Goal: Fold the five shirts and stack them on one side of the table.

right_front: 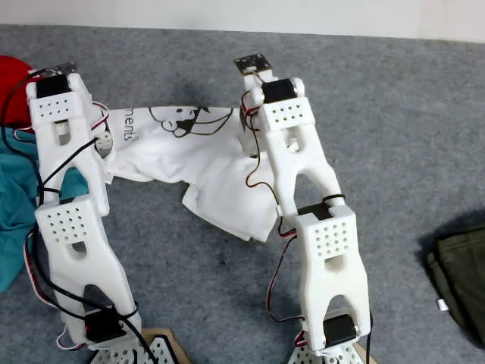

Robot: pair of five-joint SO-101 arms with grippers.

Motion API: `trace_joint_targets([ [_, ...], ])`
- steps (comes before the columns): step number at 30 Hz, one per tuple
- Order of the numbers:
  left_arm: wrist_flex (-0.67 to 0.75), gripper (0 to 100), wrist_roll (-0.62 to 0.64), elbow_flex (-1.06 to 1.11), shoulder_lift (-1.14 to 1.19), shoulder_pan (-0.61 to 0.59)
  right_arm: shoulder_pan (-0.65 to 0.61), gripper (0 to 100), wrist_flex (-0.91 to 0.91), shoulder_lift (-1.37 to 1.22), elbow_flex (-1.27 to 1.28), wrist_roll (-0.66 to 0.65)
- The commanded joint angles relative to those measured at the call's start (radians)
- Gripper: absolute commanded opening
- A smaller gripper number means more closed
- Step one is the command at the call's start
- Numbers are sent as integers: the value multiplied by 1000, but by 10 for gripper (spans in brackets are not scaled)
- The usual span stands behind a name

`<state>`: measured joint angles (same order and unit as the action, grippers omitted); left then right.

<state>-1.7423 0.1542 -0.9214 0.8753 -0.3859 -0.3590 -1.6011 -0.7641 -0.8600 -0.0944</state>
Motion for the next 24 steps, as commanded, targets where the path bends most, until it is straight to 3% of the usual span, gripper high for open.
trace_joint_targets([
  [1,-12,56,-35,-4,-76,1,18,195,5,77,-5,-14],
  [5,-12,147,-38,-8,-79,21,16,195,-27,81,-2,-28],
  [12,-15,150,-38,-39,-124,-21,64,195,-157,143,-104,-68],
  [19,-11,150,-41,-13,-88,-87,87,200,-156,153,42,-60],
  [24,-11,150,-41,-13,-50,-94,36,265,-165,220,203,-87],
])
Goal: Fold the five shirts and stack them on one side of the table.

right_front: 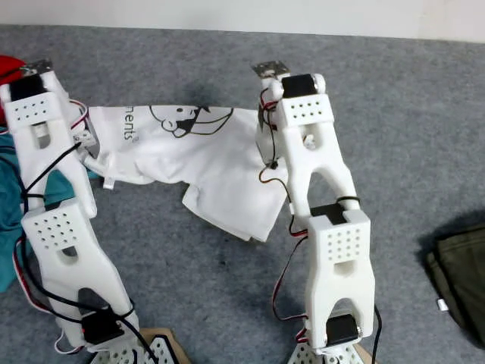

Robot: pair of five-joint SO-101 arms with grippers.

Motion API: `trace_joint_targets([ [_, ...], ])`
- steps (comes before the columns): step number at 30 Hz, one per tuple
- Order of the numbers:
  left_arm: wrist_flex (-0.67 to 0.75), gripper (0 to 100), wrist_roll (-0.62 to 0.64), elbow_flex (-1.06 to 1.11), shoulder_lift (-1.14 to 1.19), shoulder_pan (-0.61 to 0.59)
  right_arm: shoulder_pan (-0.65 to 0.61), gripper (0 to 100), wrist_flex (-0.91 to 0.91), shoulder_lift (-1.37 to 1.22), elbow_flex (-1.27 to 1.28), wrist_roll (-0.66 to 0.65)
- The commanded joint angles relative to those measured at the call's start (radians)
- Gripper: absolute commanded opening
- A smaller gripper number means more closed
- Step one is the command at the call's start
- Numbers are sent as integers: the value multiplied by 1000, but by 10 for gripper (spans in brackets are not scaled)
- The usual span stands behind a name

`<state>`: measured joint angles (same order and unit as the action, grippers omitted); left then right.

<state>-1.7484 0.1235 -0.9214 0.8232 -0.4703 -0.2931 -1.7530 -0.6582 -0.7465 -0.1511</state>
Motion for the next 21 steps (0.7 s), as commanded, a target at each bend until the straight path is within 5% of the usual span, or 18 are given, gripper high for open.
trace_joint_targets([
  [1,-5,150,-11,-15,5,-12,-53,265,-12,156,142,-35],
  [9,-14,150,-46,-90,5,-44,-246,265,119,684,720,-87],
  [16,-14,152,-51,-139,7,-84,-409,264,687,984,1411,-107],
  [21,-8,152,-51,-136,13,-87,-424,263,905,969,1492,-155],
])
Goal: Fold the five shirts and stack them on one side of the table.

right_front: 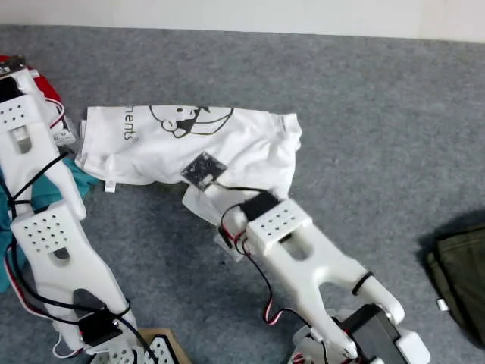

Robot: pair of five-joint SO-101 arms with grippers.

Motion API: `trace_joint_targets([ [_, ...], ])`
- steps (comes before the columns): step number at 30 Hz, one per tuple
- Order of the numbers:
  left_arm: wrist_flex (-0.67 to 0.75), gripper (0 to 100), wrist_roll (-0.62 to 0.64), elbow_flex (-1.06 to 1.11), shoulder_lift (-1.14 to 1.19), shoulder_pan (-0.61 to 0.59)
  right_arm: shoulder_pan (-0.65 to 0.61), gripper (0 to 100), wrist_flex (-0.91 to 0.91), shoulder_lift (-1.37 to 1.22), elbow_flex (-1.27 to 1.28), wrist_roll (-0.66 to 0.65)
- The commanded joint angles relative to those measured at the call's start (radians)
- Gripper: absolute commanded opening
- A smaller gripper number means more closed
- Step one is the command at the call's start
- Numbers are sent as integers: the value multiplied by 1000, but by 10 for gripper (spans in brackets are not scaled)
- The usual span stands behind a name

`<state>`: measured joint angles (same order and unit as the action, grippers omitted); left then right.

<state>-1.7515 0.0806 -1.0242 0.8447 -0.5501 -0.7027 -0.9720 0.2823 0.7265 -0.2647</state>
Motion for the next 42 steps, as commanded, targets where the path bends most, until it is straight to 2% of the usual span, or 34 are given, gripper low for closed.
trace_joint_targets([
  [1,-5,151,-8,-33,-7,-7,-13,263,140,8,19,-51],
  [7,-3,151,-8,-31,-5,-4,-10,263,191,-124,16,-60],
  [14,-2,151,-8,-38,61,1,-15,262,194,-162,21,-98],
  [17,-2,151,-8,-38,91,1,-8,214,197,-165,24,-106],
  [21,-2,151,-8,-39,101,1,15,118,234,-220,22,-189],
  [26,-2,151,-8,-39,101,1,33,108,232,-297,-25,-192],
  [28,-2,151,-8,-39,101,1,42,96,220,-286,-35,-192],
  [32,-2,151,-8,-39,101,1,48,3,162,-232,-88,-192],
  [42,-2,151,-6,-39,101,-1,183,6,21,-143,-381,-224],
])
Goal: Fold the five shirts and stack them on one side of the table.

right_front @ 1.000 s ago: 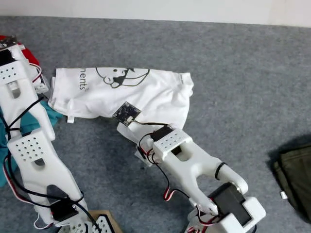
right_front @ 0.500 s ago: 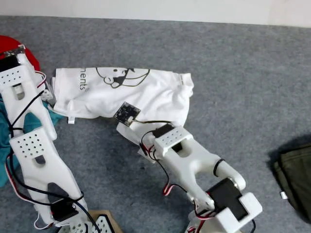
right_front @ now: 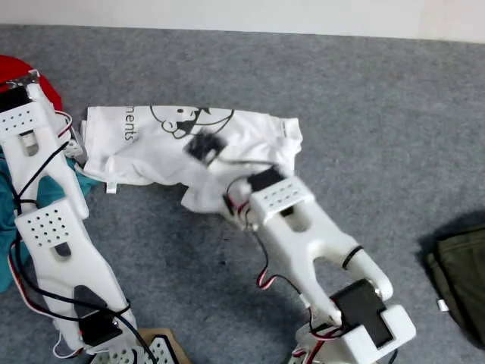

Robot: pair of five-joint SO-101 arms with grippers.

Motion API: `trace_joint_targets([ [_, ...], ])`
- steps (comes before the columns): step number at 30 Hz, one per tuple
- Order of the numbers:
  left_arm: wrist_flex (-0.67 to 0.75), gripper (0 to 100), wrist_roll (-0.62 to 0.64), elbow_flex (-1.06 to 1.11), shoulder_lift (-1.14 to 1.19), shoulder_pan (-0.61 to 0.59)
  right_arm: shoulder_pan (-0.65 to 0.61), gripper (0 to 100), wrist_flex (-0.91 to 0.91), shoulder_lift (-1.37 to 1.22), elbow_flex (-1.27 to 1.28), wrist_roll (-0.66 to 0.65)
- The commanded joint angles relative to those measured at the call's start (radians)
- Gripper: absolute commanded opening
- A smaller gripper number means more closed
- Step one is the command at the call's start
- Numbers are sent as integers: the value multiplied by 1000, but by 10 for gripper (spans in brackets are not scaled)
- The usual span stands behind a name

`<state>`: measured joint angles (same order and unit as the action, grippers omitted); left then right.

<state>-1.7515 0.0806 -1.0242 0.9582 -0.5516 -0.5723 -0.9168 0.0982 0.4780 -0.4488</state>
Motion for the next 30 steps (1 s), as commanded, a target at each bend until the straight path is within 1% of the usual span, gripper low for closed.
trace_joint_targets([
  [1,-2,151,-6,-39,-13,2,61,6,-41,25,-170,-55],
  [5,-2,151,-5,-39,-13,8,71,6,-47,-97,-341,-72],
  [11,-2,151,-5,-39,-13,13,96,6,-51,-406,-667,-72],
  [16,-2,151,-6,-39,-13,13,148,6,-110,-627,-937,-72],
  [20,-2,151,-5,-39,-13,13,183,20,-142,-746,-1112,-66],
  [21,-2,151,-5,-39,-13,13,186,53,-156,-768,-1147,-66],
  [22,-2,151,-5,-39,-12,15,188,114,-171,-789,-1179,-66],
  [24,-2,151,-5,-39,-10,19,188,263,-205,-822,-1234,-64],
  [26,-2,151,-5,-39,-10,19,180,391,-237,-842,-1282,-71],
  [27,-2,151,-5,-39,-10,19,179,426,-262,-843,-1305,-71],
  [28,-2,151,-5,-39,-10,19,174,432,-289,-842,-1328,-68],
  [30,-2,151,-5,-39,-10,19,168,404,-354,-840,-1379,-68],
])
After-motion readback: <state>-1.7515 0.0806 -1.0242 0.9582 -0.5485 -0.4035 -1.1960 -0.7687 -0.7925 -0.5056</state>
